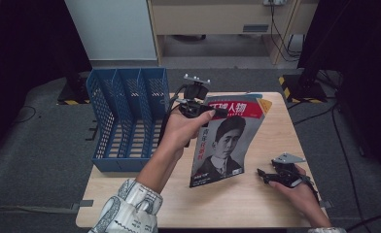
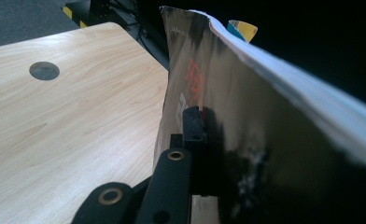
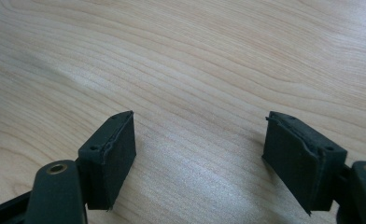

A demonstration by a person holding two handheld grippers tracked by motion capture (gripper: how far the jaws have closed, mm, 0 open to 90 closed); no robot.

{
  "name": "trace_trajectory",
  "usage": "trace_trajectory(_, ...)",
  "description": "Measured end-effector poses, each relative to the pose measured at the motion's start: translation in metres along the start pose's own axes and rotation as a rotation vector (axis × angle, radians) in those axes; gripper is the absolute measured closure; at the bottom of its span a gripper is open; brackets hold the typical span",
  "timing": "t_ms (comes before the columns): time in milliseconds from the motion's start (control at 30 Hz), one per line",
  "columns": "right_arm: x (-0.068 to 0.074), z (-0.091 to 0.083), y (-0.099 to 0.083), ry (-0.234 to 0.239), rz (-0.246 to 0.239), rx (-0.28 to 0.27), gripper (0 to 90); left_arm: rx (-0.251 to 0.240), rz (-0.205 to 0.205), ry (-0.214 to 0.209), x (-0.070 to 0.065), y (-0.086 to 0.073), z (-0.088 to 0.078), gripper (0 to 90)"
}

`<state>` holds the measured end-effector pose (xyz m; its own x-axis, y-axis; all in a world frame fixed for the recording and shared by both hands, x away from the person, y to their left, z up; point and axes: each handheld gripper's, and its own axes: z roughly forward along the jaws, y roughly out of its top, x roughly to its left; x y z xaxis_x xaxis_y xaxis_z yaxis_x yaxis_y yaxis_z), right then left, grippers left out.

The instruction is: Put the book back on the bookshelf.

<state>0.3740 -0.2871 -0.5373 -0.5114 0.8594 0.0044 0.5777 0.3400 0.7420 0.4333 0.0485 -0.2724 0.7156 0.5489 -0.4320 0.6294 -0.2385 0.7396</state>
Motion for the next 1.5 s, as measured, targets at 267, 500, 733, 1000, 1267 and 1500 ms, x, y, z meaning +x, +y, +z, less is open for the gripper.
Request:
trace_trajectory(267,0.000,0.000,0.000,0.001,0.002,-0.001,25.4,-0.014,-0.007,0.010,0.001,0.002,-0.013,86.3)
trace_trajectory(500,0.001,0.000,0.000,0.002,0.006,0.001,25.4,-0.033,-0.016,0.020,0.004,0.003,-0.024,86.3)
trace_trajectory(733,0.001,0.000,0.000,0.002,0.007,0.001,25.3,-0.045,-0.023,0.042,0.008,0.004,-0.038,86.2)
trace_trajectory(1000,0.001,0.000,0.000,0.002,0.000,-0.004,25.3,-0.060,-0.025,0.058,0.010,0.007,-0.052,86.3)
trace_trajectory(1267,0.001,0.000,0.000,0.003,0.000,-0.003,25.3,-0.077,-0.033,0.069,0.015,0.007,-0.065,86.2)
trace_trajectory(1500,0.001,0.000,0.000,0.003,0.000,-0.003,25.3,-0.092,-0.039,0.082,0.018,0.007,-0.077,86.2)
